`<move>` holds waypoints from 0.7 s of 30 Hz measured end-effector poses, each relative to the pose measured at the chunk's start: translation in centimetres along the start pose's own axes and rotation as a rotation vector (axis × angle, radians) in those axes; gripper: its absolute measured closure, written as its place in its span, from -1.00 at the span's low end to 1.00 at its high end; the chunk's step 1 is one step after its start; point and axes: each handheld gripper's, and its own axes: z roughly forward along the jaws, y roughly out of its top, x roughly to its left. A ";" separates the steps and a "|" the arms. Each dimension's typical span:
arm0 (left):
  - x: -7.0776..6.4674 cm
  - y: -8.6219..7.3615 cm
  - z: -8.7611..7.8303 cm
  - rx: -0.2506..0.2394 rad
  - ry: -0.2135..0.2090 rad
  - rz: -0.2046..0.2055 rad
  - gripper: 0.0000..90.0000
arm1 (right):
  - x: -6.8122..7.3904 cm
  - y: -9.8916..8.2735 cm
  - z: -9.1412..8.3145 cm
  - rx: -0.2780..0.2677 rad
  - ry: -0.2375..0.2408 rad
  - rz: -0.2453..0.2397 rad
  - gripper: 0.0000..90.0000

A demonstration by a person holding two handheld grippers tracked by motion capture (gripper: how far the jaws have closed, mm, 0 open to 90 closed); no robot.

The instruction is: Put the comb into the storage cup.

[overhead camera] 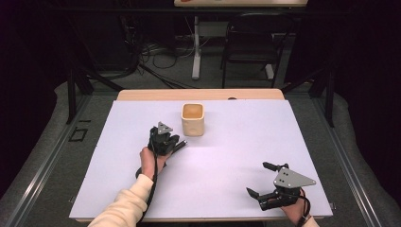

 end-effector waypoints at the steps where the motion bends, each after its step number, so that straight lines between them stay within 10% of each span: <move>1: 0.0 0.1 0.1 -0.001 0.000 -0.009 1.00 | 0.0 0.0 -0.1 0.000 0.002 0.000 -1.00; 21: -0.8 0.3 1.9 0.058 0.038 0.017 1.00 | 0.1 0.0 -0.3 -0.008 -0.007 -0.003 -1.00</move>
